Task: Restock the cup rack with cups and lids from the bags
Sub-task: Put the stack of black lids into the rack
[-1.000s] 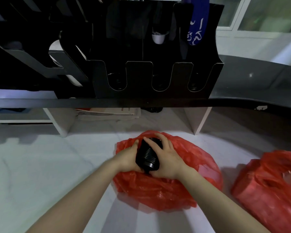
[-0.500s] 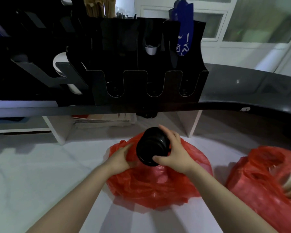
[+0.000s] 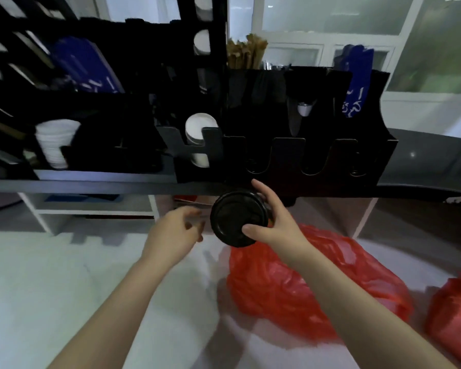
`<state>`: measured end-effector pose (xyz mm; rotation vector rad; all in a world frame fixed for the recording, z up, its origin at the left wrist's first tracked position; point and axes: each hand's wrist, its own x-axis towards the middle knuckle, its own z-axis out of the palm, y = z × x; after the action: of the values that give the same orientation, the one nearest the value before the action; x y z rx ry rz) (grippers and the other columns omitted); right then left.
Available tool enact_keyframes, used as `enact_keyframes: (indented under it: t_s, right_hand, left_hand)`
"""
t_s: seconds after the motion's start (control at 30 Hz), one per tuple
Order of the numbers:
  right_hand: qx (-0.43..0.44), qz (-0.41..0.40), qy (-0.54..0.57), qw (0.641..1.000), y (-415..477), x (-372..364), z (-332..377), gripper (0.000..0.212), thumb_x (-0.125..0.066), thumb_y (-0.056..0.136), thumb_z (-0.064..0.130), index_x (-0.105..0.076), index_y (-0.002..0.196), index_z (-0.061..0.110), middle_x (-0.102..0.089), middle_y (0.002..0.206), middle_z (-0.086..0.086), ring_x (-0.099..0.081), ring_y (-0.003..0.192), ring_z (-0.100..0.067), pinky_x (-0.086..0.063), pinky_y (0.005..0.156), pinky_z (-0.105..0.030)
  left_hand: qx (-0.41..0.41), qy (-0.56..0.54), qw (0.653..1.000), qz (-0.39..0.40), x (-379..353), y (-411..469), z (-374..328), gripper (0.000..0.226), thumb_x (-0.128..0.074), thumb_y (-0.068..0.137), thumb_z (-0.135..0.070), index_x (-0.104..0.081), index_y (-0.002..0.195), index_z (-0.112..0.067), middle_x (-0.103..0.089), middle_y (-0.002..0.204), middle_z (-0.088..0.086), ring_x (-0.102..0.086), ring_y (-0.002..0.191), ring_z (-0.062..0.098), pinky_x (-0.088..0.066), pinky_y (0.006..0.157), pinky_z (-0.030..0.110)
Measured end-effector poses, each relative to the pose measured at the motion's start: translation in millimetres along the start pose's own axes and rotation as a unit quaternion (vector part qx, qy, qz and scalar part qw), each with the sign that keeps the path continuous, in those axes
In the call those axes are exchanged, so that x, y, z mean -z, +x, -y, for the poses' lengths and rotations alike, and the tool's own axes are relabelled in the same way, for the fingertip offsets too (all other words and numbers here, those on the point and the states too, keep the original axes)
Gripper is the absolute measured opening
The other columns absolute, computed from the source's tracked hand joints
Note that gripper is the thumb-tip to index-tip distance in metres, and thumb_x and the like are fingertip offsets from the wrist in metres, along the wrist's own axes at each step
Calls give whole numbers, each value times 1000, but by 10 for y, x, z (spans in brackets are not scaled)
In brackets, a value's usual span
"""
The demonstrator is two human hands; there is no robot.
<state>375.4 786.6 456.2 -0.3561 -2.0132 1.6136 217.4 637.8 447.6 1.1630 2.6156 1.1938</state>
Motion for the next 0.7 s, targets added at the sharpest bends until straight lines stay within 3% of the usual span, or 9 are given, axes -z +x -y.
enact_keyframes:
  t_s: [0.1, 0.13, 0.2, 0.27, 0.4, 0.6, 0.7]
  right_hand:
    - [19, 8, 50, 999, 189, -457, 161, 88, -80, 56, 32, -42, 136, 44, -44, 140, -3, -54, 122, -14, -50, 97, -36]
    - [24, 13, 58, 998, 248, -610, 208, 87, -80, 57, 31, -44, 135, 44, -46, 140, -3, -54, 121, -13, -51, 93, -33]
    - [30, 27, 70, 997, 359, -919, 310, 85, -79, 59, 29, -44, 135, 43, -50, 137, -1, -55, 120, -11, -52, 92, -32]
    - [29, 28, 85, 996, 456, -1210, 399, 85, -80, 60, 28, -44, 136, 39, -54, 133, 1, -56, 120, -14, -50, 97, -40]
    - [18, 20, 106, 994, 594, -1713, 492, 78, -78, 66, 25, -43, 136, 35, -55, 131, 5, -58, 117, -13, -50, 97, -41]
    - [30, -44, 93, 994, 788, -2204, 648, 67, -71, 73, 32, -45, 135, 29, -57, 128, 6, -57, 117, -10, -47, 101, -43]
    - [48, -92, 82, 991, 955, -2233, 814, 62, -73, 67, 49, -50, 123, 34, -60, 123, 7, -59, 113, -9, -50, 98, -39]
  left_hand:
    - [-24, -151, 988, -1, 419, 33, 139, 19, -51, 95, -33, -61, 111, -31, -67, 104, -13, -61, 102, 10, -48, 83, 21]
    - [-21, -231, 972, 26, 557, 30, 194, 28, -47, 95, -41, -58, 117, -29, -64, 113, -11, -59, 110, 11, -46, 92, 24]
    - [-25, -350, 932, 90, 824, 9, 327, 68, -48, 80, -66, -48, 134, -24, -58, 128, -6, -54, 120, 13, -44, 101, 33]
    - [-46, -371, 921, 114, 1068, 7, 487, 91, -62, 64, -76, -43, 136, -25, -56, 131, -8, -54, 120, 7, -46, 99, 29]
    - [-46, -389, 917, 79, 1438, 117, 827, 56, -71, 71, -47, -53, 122, -35, -64, 121, -11, -58, 116, 9, -48, 98, 35]
    - [-34, -432, 899, 63, 1720, 380, 1121, 46, -75, 74, -45, -59, 115, -34, -67, 115, -6, -63, 109, 12, -51, 89, 32]
    - [-25, -461, 885, 60, 1799, 594, 1000, 47, -70, 66, -50, -60, 109, -33, -68, 112, -4, -66, 102, 10, -53, 82, 26]
